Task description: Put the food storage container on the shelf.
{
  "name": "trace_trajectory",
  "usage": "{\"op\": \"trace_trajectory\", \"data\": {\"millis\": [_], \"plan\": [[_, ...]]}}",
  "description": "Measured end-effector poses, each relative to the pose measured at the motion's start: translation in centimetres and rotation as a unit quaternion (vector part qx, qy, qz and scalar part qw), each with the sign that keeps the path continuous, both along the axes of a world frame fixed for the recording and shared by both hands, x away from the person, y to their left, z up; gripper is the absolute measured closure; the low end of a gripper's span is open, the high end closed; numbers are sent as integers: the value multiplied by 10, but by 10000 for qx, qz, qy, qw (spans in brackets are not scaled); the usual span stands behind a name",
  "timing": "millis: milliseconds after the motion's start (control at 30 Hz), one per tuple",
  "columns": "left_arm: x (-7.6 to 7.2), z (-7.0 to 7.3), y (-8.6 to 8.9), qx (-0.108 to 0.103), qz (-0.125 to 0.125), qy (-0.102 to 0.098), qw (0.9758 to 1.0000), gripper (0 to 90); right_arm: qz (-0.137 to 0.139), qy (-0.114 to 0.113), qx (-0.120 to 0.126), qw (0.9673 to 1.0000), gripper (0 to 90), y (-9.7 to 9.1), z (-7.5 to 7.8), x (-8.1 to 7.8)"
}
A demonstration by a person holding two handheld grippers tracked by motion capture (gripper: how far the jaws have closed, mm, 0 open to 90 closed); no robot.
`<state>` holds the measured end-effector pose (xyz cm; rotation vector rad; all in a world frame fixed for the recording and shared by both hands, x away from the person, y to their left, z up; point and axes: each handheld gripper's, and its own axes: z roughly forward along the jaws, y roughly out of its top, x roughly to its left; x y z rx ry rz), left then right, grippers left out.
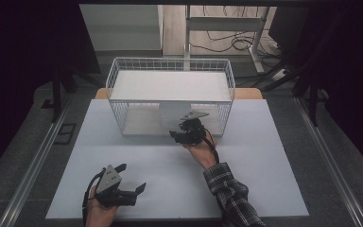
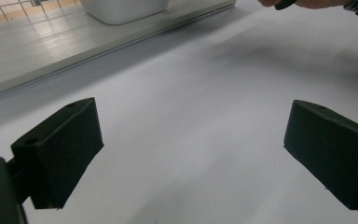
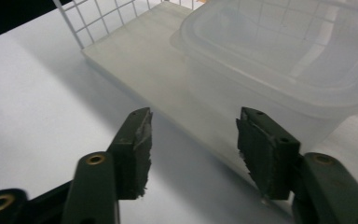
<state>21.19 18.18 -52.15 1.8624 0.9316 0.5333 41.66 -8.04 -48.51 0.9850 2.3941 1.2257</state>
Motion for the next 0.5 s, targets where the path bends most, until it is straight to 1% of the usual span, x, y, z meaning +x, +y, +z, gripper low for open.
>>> {"op": "trace_trajectory", "data": {"millis": [33,67,133,167,300,367,433,500], "plan": [[0,0,0,0,0,0,10000,36,0,0,0,10000,435,0,0,0],[0,0,0,4,5,10,10000,37,8,20,23,10000,403,-1,0,-3],[0,0,1,-12,9,48,10000,38,15,21,25,10000,391,-2,0,-4],[1,0,1,-30,14,67,10000,39,43,53,22,10000,360,-3,1,-7],[1,0,2,-59,24,128,9999,38,95,42,16,9999,323,-5,1,-11],[1,0,2,-53,35,141,9999,38,137,94,25,9999,297,-6,1,-14],[2,-1,2,-28,55,156,9999,37,176,68,-14,9998,265,-9,1,-18],[2,-1,1,-17,62,163,9998,37,191,67,-16,9998,255,-9,1,-19]]}}
